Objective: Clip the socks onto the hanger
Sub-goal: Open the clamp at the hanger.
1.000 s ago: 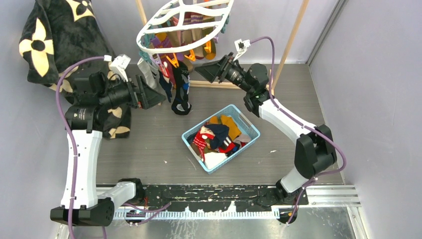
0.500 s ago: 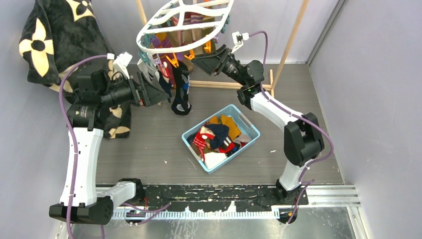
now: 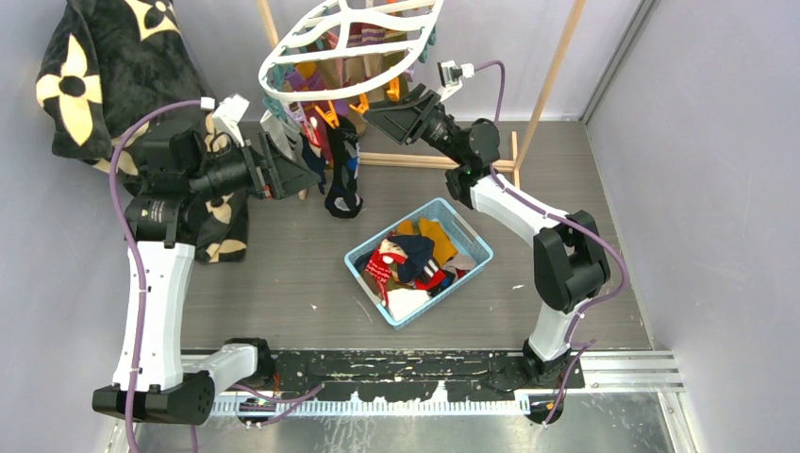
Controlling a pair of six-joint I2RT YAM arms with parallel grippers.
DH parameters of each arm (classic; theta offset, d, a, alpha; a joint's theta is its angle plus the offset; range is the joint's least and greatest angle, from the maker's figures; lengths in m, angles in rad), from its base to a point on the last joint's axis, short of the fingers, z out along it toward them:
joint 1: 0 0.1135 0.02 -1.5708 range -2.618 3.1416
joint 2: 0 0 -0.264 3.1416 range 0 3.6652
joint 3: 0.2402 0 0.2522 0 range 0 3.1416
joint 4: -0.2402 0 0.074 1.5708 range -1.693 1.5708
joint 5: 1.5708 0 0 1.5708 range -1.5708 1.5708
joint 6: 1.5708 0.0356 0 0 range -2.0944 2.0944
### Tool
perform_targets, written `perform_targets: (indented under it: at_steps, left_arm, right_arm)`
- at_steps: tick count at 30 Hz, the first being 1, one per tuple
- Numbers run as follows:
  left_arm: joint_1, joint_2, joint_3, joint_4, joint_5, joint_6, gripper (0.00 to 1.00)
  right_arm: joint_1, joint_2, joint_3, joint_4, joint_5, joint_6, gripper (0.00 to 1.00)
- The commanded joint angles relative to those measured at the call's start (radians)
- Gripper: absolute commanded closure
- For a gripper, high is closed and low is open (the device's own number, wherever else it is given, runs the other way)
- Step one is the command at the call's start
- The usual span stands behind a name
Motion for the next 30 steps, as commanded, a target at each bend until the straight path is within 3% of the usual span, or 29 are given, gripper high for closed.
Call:
perform_targets:
  at_steps: [1,21,30]
  left_arm:
    - [-0.004,-0.004,0.053,0.031,0.008,-0.001,0.02]
    - [-0.003,-0.024,0.079,0.015,-0.037,-0.005,0.03]
    - [-0.003,-0.043,0.09,0.004,-0.075,-0.01,0.03]
  right_arm:
    - [0.017,-0.002,0.038,0.097,-0.002,0.025,0.18]
    - [0.041,-0.062,-0.049,0.141,0.062,0.037,0.47]
    - [0.081,-0.126,-0.095,0.051,0.152,-0.057,0.74]
